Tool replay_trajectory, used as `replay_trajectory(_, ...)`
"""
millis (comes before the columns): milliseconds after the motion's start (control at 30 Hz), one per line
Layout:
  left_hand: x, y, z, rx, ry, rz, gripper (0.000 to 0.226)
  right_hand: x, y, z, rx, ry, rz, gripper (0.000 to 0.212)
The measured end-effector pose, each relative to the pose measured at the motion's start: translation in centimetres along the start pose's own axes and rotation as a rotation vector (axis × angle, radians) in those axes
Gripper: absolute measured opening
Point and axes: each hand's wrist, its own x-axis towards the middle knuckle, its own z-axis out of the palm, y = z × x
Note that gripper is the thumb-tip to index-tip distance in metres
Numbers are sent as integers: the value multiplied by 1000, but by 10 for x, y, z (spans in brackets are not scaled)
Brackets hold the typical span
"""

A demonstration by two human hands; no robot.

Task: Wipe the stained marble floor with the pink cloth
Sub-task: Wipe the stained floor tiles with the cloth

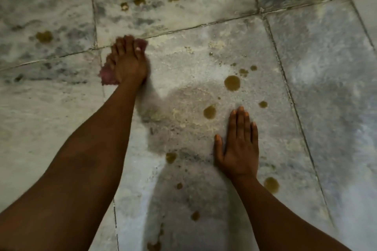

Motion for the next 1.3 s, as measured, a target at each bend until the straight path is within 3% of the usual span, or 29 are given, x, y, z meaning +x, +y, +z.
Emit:
replay_trajectory(300,-24,137,46,-1,-144,453,50,0,0,2,4,5,6,72)
replay_trajectory(467,-62,109,47,70,-178,841,50,0,1,0,34,17,5,71)
replay_trajectory(533,-61,81,42,109,-148,867,52,0,0,0,46,14,4,71)
replay_trajectory(600,-44,76,37,134,-119,781,53,0,-1,0,56,14,5,71)
replay_trajectory(700,-11,109,35,112,-142,651,50,0,-1,0,67,12,10,72)
replay_trajectory(767,3,145,40,91,-189,674,50,0,0,0,67,13,8,72)
replay_trajectory(900,-17,196,60,139,-236,878,49,0,1,1,62,4,9,72)
replay_trajectory(1067,-34,129,51,161,-274,1278,56,0,2,1,83,4,2,71)
replay_trajectory(1167,-12,123,45,140,-236,1130,56,-1,2,1,92,3,-2,71)
replay_trajectory(1233,-5,152,49,98,-209,964,56,-1,2,1,81,-6,-2,71)
replay_trajectory(1300,-10,189,58,114,-210,928,53,-1,2,1,74,-17,0,71)
